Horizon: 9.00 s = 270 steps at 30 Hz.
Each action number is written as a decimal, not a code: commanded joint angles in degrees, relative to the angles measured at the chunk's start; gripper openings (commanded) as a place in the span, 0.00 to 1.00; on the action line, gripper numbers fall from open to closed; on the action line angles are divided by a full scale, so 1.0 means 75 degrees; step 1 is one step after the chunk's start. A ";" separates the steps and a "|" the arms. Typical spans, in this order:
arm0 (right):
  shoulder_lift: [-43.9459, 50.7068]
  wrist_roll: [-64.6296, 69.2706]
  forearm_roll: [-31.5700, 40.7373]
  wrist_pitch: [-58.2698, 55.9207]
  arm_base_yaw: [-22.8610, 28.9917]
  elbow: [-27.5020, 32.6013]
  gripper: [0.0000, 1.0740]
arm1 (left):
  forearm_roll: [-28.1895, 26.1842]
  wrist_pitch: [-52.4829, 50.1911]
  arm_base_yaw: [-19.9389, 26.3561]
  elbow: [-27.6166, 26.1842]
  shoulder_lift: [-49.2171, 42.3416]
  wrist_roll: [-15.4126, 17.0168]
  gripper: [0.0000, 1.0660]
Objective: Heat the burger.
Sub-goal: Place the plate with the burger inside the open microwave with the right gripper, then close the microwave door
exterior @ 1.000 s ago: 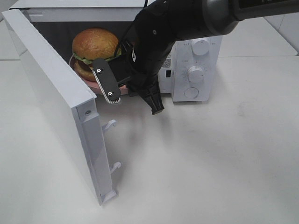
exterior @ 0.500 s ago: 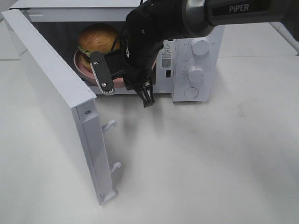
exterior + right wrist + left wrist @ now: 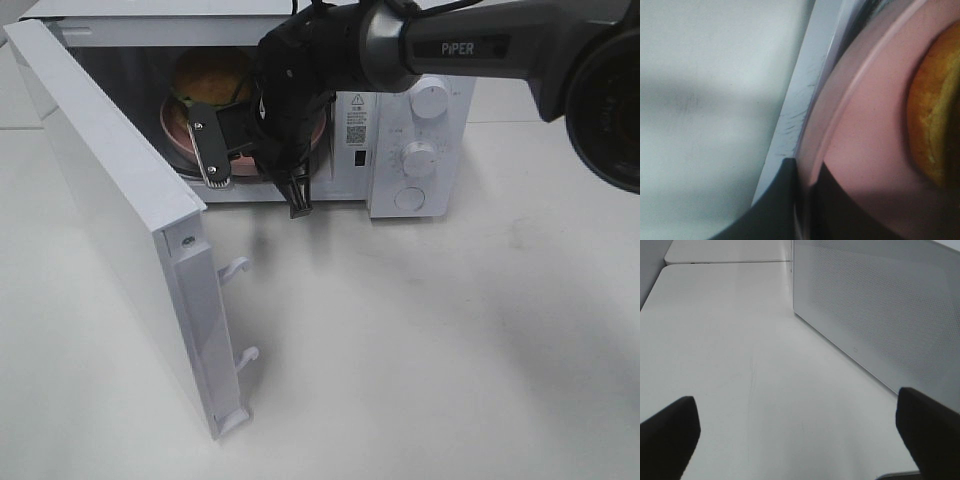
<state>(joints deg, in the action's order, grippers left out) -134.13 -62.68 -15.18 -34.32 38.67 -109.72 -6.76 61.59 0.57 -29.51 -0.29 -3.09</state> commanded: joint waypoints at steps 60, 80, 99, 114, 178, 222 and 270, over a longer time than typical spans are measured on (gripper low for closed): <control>0.2208 0.0795 0.0328 0.2292 0.0000 0.3247 0.70 | -0.0061 -0.0069 -0.0038 -0.0008 -0.0130 0.0008 0.94; 0.4301 0.1772 0.0321 0.3400 0.0000 0.6058 0.70 | -0.0061 -0.0069 -0.0038 -0.0008 -0.0130 0.0008 0.94; 0.7013 0.4805 0.0321 0.2651 0.0000 0.8205 0.70 | -0.0061 -0.0069 -0.0038 -0.0008 -0.0130 0.0008 0.94; 0.8747 0.7808 0.0336 -0.0298 0.0000 0.8289 0.72 | -0.0061 -0.0069 -0.0038 -0.0008 -0.0130 0.0008 0.94; 1.8037 0.8839 0.1146 -0.3040 -0.4813 1.0825 0.71 | -0.0061 -0.0069 -0.0038 -0.0008 -0.0130 0.0008 0.94; 1.8136 0.8846 0.1146 -0.3040 -0.4920 1.0825 0.71 | -0.0061 -0.0069 -0.0038 -0.0008 -0.0130 0.0008 0.94; 1.8136 0.8854 0.1146 -0.3040 -0.4920 1.0825 0.71 | 0.0008 -0.7685 -0.0038 0.1215 0.4691 0.0000 0.00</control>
<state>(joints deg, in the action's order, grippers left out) 0.17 4.30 -6.36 -57.70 2.06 -28.65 -6.53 14.15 0.57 -22.98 33.06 -3.09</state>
